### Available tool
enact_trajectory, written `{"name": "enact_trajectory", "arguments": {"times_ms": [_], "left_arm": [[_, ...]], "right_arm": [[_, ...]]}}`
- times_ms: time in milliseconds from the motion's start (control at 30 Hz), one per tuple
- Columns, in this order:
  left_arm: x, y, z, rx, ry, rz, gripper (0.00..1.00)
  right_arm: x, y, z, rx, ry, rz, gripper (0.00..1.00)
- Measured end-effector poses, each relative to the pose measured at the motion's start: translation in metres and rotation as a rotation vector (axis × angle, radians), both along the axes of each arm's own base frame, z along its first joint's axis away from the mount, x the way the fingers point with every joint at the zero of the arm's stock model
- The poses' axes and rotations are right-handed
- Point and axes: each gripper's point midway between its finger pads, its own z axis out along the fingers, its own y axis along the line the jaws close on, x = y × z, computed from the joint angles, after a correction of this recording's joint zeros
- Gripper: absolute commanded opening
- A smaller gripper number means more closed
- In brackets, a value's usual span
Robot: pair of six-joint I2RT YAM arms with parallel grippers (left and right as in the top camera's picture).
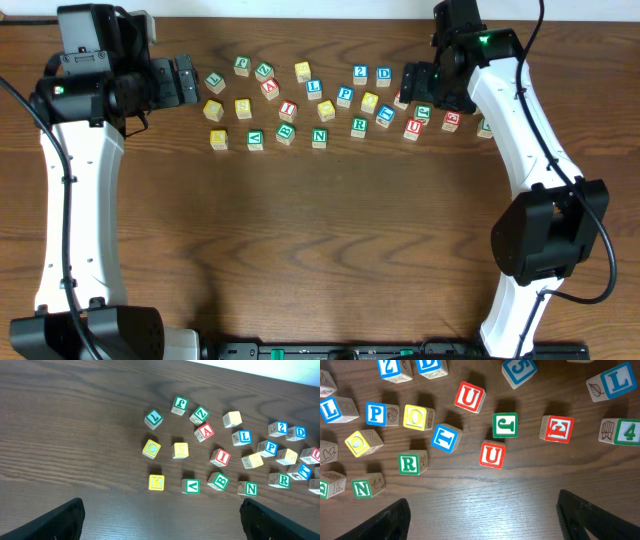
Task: Spell out NEURIPS
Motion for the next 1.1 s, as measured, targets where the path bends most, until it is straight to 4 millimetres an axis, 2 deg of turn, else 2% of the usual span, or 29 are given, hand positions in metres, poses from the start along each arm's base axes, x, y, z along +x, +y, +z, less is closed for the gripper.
{"name": "enact_trajectory", "arguments": {"times_ms": [633, 867, 1100], "left_arm": [[0.0, -0.0001, -0.0002, 0.0, 0.001, 0.0, 0.98], [0.0001, 0.0, -0.0001, 0.0, 0.0, 0.0, 0.98], [0.0008, 0.0, -0.0016, -0.001, 0.003, 0.0, 0.98]], "right_arm": [[0.0005, 0.0, 0.0, 0.0, -0.002, 0.0, 0.88], [0.0041, -0.0002, 0.0009, -0.001, -0.018, -0.006, 0.85], [0.0081, -0.0021, -0.0014, -0.003, -0.03, -0.039, 0.77]]}}
